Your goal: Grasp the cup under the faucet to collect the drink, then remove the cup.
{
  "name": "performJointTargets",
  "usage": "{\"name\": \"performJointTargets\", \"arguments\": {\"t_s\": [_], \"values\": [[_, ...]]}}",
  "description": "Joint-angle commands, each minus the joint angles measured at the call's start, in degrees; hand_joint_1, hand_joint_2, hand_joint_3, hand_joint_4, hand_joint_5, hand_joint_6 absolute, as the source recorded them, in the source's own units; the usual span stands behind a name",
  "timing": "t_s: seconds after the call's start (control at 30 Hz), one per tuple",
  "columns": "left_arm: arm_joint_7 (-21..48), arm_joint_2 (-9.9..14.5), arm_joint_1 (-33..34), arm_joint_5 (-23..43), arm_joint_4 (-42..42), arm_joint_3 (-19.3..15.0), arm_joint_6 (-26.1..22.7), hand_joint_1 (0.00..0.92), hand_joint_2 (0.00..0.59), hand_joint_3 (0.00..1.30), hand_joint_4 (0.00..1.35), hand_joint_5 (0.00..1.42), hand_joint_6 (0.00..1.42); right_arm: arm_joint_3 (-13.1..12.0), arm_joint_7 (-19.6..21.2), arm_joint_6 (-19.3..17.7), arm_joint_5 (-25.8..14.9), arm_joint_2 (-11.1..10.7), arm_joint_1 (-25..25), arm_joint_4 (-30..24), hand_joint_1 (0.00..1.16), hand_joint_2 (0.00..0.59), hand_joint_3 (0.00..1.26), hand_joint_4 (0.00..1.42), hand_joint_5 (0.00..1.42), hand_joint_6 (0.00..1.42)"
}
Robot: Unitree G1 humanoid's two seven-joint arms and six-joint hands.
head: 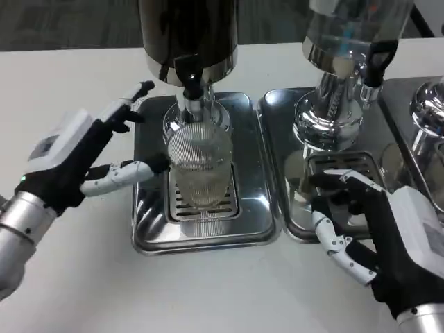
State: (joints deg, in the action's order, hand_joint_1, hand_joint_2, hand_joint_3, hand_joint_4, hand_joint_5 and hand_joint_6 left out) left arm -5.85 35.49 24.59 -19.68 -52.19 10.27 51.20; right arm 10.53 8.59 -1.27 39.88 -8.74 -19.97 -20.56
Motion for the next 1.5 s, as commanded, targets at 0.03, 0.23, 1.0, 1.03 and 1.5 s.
{"name": "performJointTargets", "arguments": {"t_s": [0.03,0.23,1.0,1.03,1.5], "values": [[13.89,3.05,-2.72,13.86,3.55,-4.49,3.82,0.0,0.059,0.14,0.11,0.25,0.33,-0.08,0.31,-0.51,-0.84,-0.27,0.89,0.64,0.43,0.443,0.42,0.36,0.43,0.47],[42.39,4.19,-2.65,39.14,9.87,-10.7,-4.69,0.0,0.069,0.26,0.16,0.26,0.34,0.03,0.36,-0.7,-1.59,-0.46,1.93,1.6,0.43,0.443,0.42,0.36,0.41,0.44],[78.22,0.06,18.41,52.52,6.58,-22.29,-49.48,0.0,0.052,0.18,0.07,0.16,0.24,0.95,3.23,-1.67,-2.88,0.87,4.79,5.74,0.43,0.443,0.41,0.39,0.38,0.36],[78.11,-0.33,19.26,52.01,6.07,-22.26,-49.65,0.0,0.051,0.18,0.07,0.16,0.24,0.98,3.36,-1.65,-2.91,0.93,4.77,5.79,0.43,0.443,0.41,0.39,0.38,0.36],[76.34,-5.5,24.34,47.71,0.98,-23.52,-47.3,0.0,0.051,0.18,0.08,0.17,0.24,1.43,5.15,-1.45,-3.01,1.72,4.13,6.04,0.44,0.442,0.41,0.4,0.38,0.36]]}}
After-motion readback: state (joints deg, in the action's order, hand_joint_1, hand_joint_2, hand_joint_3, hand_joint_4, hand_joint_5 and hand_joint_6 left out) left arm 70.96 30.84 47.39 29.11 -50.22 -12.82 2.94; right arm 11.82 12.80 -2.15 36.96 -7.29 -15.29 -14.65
